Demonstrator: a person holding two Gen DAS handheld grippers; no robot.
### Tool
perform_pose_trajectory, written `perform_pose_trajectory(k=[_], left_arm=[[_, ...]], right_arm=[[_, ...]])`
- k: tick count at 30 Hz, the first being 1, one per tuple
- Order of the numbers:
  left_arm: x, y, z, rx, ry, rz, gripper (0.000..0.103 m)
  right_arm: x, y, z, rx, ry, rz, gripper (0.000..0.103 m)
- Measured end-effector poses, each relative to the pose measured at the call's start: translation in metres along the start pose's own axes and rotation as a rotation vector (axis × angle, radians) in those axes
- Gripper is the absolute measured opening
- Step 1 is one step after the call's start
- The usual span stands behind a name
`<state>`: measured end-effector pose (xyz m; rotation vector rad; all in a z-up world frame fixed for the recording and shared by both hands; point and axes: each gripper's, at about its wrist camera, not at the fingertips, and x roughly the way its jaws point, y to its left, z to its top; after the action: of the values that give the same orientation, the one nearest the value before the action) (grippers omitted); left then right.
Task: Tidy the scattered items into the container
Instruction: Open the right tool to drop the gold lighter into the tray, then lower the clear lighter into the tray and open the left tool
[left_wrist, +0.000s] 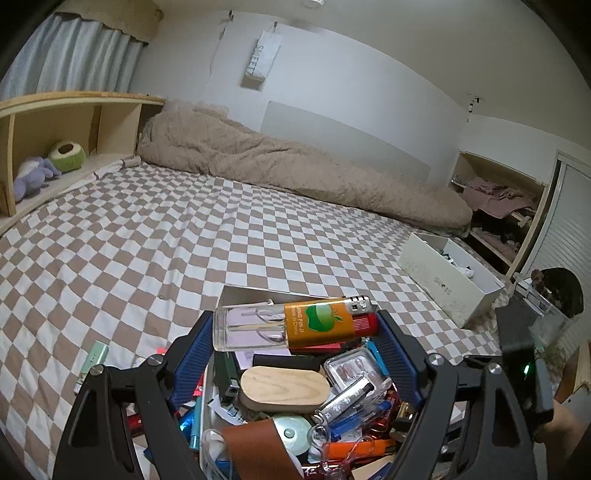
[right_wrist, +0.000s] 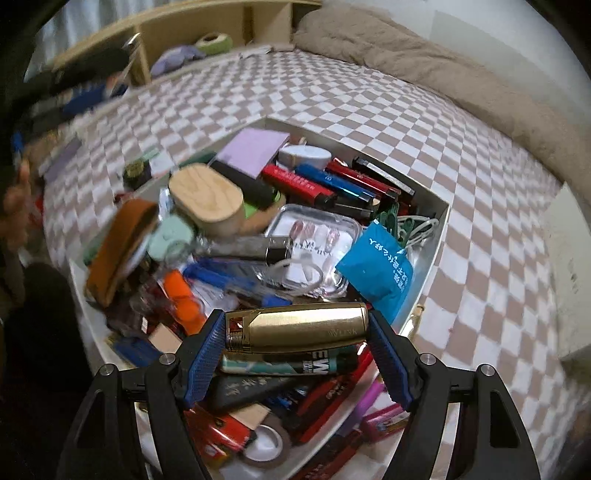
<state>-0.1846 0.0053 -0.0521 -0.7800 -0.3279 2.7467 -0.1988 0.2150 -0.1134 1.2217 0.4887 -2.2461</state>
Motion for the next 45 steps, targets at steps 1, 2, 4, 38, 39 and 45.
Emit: perform_pose_trajectory(k=[1, 2, 4, 38, 39, 45], left_arm=[[0.001, -0.001, 0.001, -0.002, 0.005, -0.007, 0.084], [0.002, -0.001, 0.002, -0.004, 0.009, -0.014, 0.084], [0.004, -0.004, 0.003, -0.006, 0.015, -0.026, 0.084], [0.096, -0.071, -0.026, 0.049, 0.246, 0.0, 0.084], [0.099, -0.072, -0.027, 0.05, 0.253, 0.001, 0.084], [0.115, -0.08, -0.035, 0.06, 0.295, -0.008, 0.084]], right_arm=[[-0.001, 0.002, -0.001, -0.007, -0.011, 0.002, 0.086], [-0.004, 0.002, -0.001, -0.002, -0.024, 0.016, 0.091], [-0.011, 0.0, 0.0, 0.021, -0.053, 0.037, 0.093], [-0.038, -0.006, -0.036, 0.236, -0.238, 0.065, 0.103], [-0.037, -0.007, -0.037, 0.237, -0.234, 0.063, 0.103], [-0.035, -0.009, -0.04, 0.244, -0.226, 0.075, 0.103]])
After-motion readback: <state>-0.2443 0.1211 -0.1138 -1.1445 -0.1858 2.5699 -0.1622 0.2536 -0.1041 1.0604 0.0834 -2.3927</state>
